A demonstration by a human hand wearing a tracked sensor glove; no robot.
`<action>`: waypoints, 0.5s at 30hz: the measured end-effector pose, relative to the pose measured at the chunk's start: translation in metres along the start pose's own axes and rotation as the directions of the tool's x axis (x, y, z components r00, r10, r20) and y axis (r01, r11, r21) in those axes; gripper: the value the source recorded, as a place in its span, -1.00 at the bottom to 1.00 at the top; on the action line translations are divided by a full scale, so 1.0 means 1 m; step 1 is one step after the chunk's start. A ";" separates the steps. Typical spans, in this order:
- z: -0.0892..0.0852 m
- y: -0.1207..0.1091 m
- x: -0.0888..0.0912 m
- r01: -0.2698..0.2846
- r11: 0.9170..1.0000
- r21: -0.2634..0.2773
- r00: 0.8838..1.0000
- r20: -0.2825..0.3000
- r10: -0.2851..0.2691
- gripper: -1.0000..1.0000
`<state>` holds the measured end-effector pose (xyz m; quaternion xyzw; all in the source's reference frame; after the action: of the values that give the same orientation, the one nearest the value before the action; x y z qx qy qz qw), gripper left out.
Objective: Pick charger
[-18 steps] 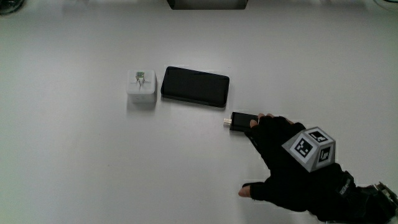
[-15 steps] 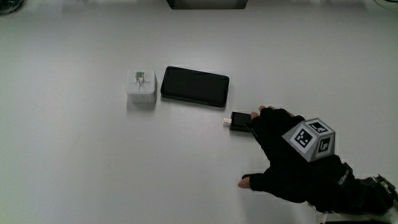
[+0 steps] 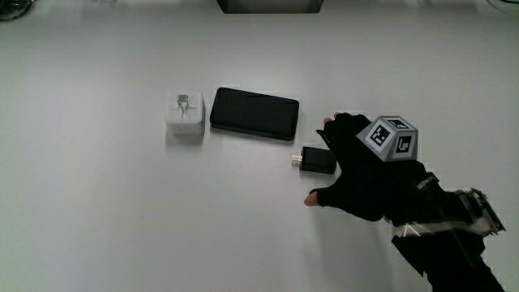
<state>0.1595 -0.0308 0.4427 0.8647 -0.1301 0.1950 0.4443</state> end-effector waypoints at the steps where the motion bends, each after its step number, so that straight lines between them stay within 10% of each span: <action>1: 0.000 0.003 0.001 0.009 1.000 0.004 1.000 -0.003 -0.009 0.00; 15: -0.022 0.058 0.032 0.116 0.992 -0.058 0.993 -0.019 -0.117 0.00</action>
<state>0.1597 -0.0471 0.5102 0.8555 -0.0797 0.1747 0.4809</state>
